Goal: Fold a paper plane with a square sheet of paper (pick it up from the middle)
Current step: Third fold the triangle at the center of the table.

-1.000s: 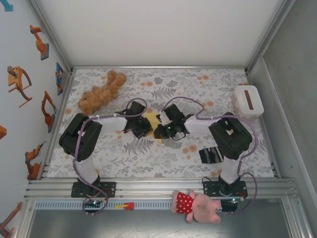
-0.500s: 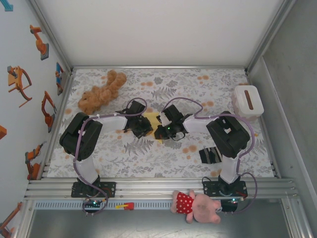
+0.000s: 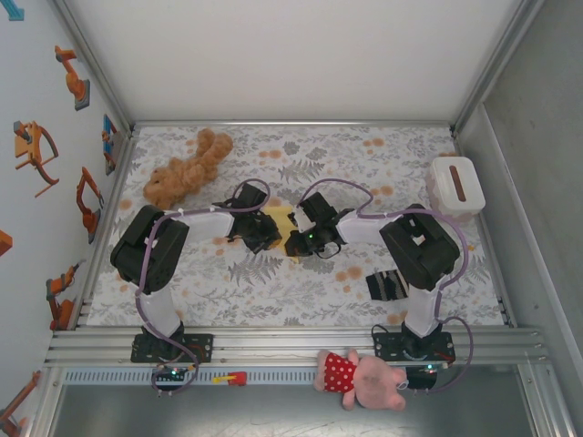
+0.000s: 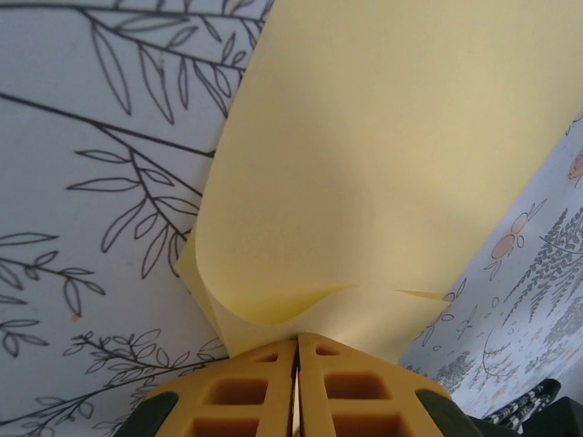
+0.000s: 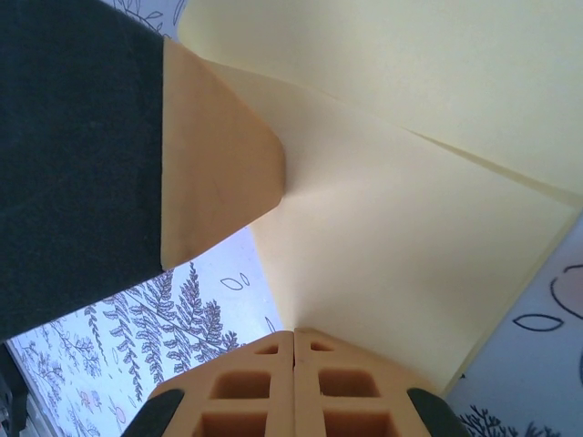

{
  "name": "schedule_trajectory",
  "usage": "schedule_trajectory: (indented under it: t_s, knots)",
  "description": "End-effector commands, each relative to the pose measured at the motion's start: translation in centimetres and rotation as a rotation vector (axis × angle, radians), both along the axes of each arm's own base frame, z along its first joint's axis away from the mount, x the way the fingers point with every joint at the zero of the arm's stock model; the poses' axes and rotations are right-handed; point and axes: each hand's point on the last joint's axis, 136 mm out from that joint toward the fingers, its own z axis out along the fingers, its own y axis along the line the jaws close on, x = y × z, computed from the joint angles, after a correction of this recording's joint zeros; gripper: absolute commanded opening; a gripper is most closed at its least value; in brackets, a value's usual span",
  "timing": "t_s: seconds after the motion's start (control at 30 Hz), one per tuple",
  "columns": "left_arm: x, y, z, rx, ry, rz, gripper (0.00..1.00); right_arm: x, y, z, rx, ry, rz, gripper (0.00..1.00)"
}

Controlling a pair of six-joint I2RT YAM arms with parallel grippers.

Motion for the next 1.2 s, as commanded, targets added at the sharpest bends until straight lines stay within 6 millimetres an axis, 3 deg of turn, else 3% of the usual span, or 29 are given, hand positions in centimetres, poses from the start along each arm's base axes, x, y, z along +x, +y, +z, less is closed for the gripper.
schedule_trajectory:
  t_s: [0.0,0.23,0.37,0.57,0.67,0.77,0.97,1.17]
  knots:
    - [-2.5,4.1,-4.9,0.192,0.129,0.04,0.09,-2.1,-1.9,-1.5,-0.086,0.056,0.023,0.0]
    - [-2.5,4.3,-5.0,0.194,0.133,0.041,0.09,-4.8,-4.3,-2.0,-0.127,0.101,0.022,0.0]
    - [-2.4,4.1,-4.8,0.186,0.129,0.033,0.09,-5.5,-5.4,-1.2,-0.133,0.088,0.011,0.0]
    - [-1.9,3.4,-4.1,0.163,0.106,0.011,0.09,-3.3,-4.4,3.0,-0.051,-0.044,-0.037,0.0]
    - [-1.5,3.0,-3.7,0.151,0.092,0.002,0.09,-2.4,-2.8,3.8,0.016,-0.045,-0.049,0.0]
    - [-1.2,2.6,-3.4,0.138,0.083,-0.006,0.1,-1.7,-1.3,3.5,0.067,-0.011,-0.052,0.0]
    - [-1.1,2.0,-2.9,0.118,0.075,-0.017,0.1,-0.2,-0.1,2.9,0.065,-0.012,-0.062,0.0]
    - [-0.7,1.5,-1.8,0.093,0.046,-0.024,0.1,-0.2,-0.6,0.7,0.004,0.021,-0.063,0.0]
